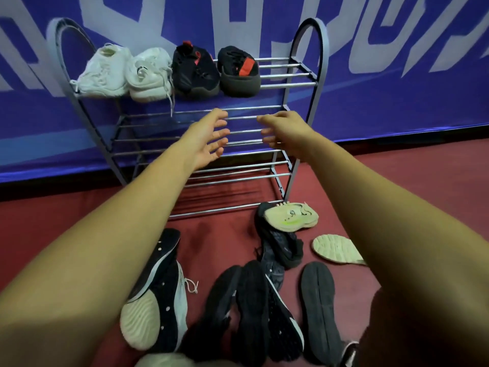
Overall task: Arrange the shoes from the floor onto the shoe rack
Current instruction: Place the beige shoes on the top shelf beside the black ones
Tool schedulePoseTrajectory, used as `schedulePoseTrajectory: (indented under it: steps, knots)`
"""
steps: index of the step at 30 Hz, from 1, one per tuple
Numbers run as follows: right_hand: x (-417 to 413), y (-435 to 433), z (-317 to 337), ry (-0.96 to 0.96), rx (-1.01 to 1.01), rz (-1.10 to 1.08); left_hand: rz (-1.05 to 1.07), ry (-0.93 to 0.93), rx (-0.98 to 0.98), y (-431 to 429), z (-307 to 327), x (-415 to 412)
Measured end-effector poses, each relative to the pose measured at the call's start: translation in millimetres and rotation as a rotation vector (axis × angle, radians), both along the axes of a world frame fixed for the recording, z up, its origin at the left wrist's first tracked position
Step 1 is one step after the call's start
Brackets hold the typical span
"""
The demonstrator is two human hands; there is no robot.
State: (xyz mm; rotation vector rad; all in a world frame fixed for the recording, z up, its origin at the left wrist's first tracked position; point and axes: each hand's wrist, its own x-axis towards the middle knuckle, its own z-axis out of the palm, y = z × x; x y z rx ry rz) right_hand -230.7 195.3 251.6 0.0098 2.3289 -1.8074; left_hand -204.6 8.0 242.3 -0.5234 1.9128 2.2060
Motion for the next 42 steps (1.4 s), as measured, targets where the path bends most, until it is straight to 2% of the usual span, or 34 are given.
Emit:
schedulePoseTrajectory:
  steps: [3,10,19,24,34,42]
  knots:
    - [18,31,-4,-0.049,0.170,0.091,-0.073,-0.009,-0.103,3,-9,13]
    - [62,74,-26,-0.106,0.460,0.148,-0.235,-0.014,-0.399,20,-36,52]
    - [101,77,-75,-0.098,0.723,0.194,-0.428,0.087,-0.811,35,-84,84]
    - [108,72,-111,-0.110,0.983,0.285,-0.535,0.111,-1.064,36,-114,95]
    - [79,63,-198,-0.192,1.128,0.365,-0.738,0.044,-1.198,20,-186,65]
    - [24,31,-235,-0.184,1.121,0.382,-0.709,0.040,-1.150,32,-248,14]
